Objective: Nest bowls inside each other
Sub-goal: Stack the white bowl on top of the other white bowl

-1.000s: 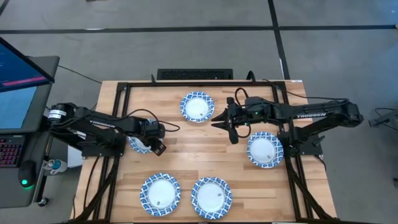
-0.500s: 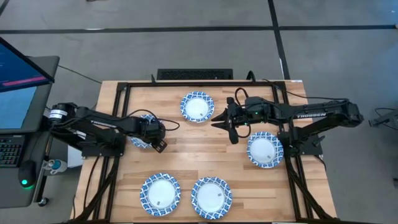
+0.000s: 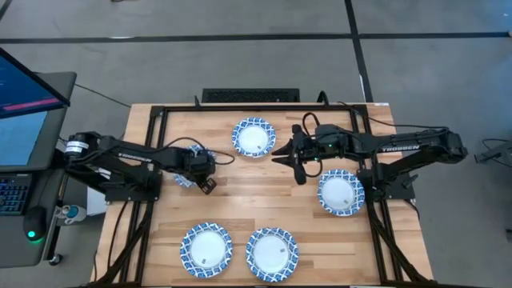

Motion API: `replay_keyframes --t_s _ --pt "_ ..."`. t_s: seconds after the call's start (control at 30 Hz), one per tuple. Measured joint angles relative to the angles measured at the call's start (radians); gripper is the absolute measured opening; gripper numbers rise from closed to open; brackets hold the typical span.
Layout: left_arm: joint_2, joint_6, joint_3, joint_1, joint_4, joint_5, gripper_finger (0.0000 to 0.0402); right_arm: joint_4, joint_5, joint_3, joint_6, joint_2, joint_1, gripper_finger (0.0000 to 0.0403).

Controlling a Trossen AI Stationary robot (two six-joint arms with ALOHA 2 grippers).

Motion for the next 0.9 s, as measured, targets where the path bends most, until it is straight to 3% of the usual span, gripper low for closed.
replay_keyframes --t_s 0.27,0.4,0.7,0.8,0.9 --pt "0.005 0.230 0.322 0.102 -0.112 -0.032 0.0000 -0.024 0.144 -0.001 -0.005 -0.069 -0.004 0.0118" --pt "0.058 0.349 0.464 0.186 -0.122 -0.032 0.0000 -0.108 0.168 0.000 -0.001 -0.123 -0.028 0.0118" --pt "0.425 0.546 0.745 0.318 -0.135 0.066 0.0000 -0.208 0.168 0.000 0.000 -0.171 -0.081 0.0118" --pt "0.523 0.567 0.836 0.330 -0.135 0.130 0.0000 -0.226 0.168 0.000 0.000 -0.171 -0.088 0.0118" --pt "0.597 0.617 0.917 0.321 -0.136 0.132 0.0000 -0.253 0.168 0.000 0.000 -0.170 -0.092 0.0118"
